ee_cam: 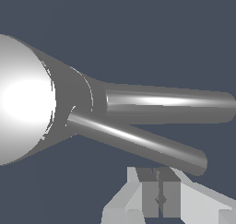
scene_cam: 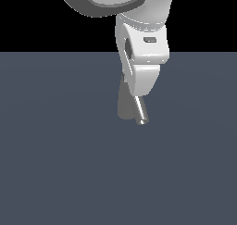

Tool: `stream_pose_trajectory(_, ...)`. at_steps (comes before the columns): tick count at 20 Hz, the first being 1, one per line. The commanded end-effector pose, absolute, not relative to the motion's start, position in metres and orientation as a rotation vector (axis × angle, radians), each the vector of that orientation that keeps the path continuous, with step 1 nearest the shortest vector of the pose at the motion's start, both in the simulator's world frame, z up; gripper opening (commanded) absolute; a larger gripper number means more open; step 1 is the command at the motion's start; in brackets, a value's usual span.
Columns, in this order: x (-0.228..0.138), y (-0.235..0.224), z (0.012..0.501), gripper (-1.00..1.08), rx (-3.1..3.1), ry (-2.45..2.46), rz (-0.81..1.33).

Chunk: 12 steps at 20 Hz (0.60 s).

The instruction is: Turn on the faucet by rotating a designated handle.

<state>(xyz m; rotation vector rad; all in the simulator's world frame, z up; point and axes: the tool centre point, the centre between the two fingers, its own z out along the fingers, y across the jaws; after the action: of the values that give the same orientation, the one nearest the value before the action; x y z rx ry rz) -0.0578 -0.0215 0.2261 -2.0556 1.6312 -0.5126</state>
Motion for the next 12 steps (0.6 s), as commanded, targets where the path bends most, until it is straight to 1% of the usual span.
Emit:
stream_pose_trajectory(1, -0.058, -0.042, 0.223, -1.00, -2.045, 1.655, -0.517)
stream_pose_trajectory(12, -0.054, -0.100, 0.218, -1.00, -2.040, 1.672, -0.516)
